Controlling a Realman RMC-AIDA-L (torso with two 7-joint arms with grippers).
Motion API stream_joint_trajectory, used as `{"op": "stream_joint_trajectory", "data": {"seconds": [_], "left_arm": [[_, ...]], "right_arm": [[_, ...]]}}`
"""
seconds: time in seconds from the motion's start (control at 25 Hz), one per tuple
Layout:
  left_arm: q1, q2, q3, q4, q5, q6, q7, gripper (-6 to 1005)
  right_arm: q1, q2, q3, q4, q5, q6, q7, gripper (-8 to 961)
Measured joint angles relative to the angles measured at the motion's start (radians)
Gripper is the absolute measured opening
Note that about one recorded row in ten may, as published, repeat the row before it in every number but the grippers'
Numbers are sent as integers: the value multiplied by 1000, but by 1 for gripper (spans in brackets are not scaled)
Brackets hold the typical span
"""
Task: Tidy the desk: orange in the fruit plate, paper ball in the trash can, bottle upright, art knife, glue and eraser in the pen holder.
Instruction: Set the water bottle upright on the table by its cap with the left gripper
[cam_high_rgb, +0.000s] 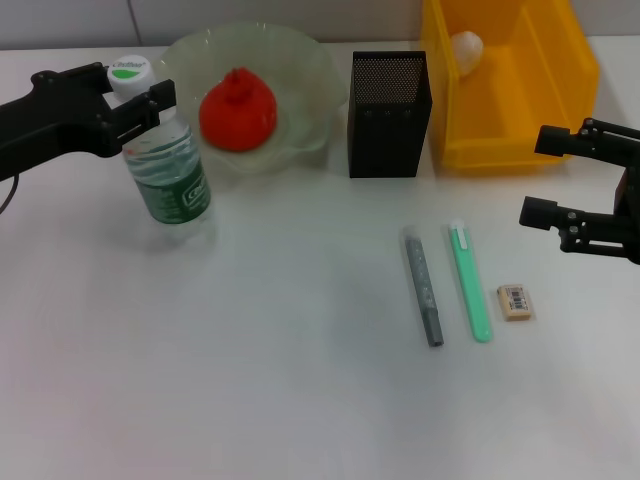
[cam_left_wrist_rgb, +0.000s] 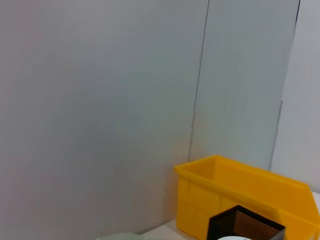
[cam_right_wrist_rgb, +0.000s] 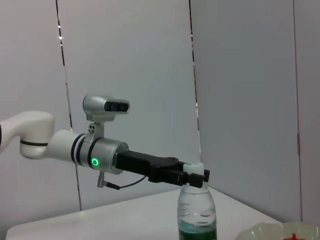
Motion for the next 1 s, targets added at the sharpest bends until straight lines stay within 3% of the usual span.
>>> {"op": "stream_joint_trajectory", "data": {"seconds": [0.12, 0.52, 1.0], "left_arm": [[-14, 0, -9, -78, -62, -13, 107, 470], [-64, 1, -18, -221, -94, -28, 228, 486], [-68, -4, -21, -257, -97, -39, 287, 505]], "right_arm": [[2, 0, -1, 0, 0, 0, 6, 782], [10, 0, -2, 10, -2, 1, 8, 782], [16, -2, -1, 24, -8, 2, 9, 783]]}}
